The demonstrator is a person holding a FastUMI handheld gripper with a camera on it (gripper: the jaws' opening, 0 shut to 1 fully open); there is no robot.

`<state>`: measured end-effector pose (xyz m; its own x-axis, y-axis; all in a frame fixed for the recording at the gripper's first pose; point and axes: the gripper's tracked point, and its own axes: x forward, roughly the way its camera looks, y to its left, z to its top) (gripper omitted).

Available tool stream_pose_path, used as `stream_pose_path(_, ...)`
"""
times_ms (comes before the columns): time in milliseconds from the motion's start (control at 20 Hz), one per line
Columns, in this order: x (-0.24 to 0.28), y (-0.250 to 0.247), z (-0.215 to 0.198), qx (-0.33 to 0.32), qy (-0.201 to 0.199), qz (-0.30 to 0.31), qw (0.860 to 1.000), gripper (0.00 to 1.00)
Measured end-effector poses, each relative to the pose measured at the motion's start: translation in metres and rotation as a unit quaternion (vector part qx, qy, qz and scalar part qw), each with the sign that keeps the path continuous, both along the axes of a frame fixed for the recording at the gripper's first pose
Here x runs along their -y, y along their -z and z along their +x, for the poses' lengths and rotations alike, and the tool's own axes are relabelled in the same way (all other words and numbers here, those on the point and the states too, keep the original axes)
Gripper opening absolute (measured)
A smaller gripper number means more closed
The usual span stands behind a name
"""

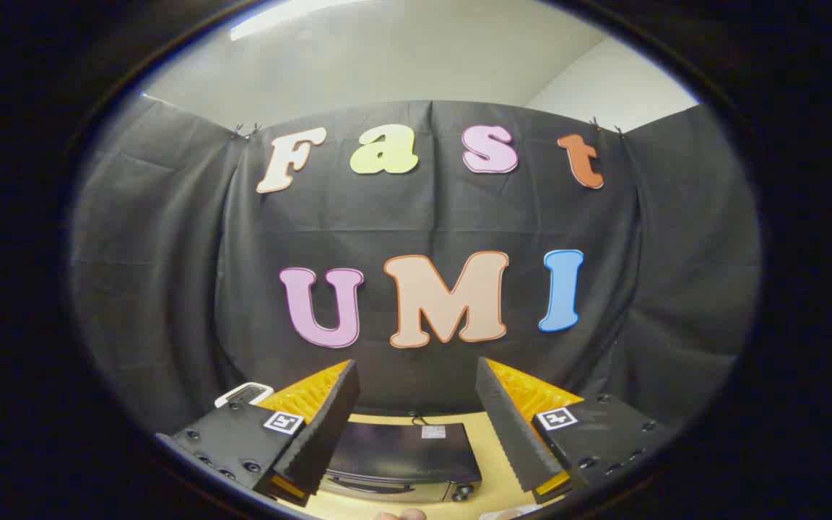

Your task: Open the toaster oven, put the food inside, and close the toaster oven door.

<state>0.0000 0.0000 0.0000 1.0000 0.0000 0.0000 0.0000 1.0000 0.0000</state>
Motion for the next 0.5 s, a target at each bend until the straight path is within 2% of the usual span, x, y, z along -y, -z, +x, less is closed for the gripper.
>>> stream_pose_path(500,-0.012,0.004,-0.005,-0.004,-0.010,0.006,1.000,1.00)
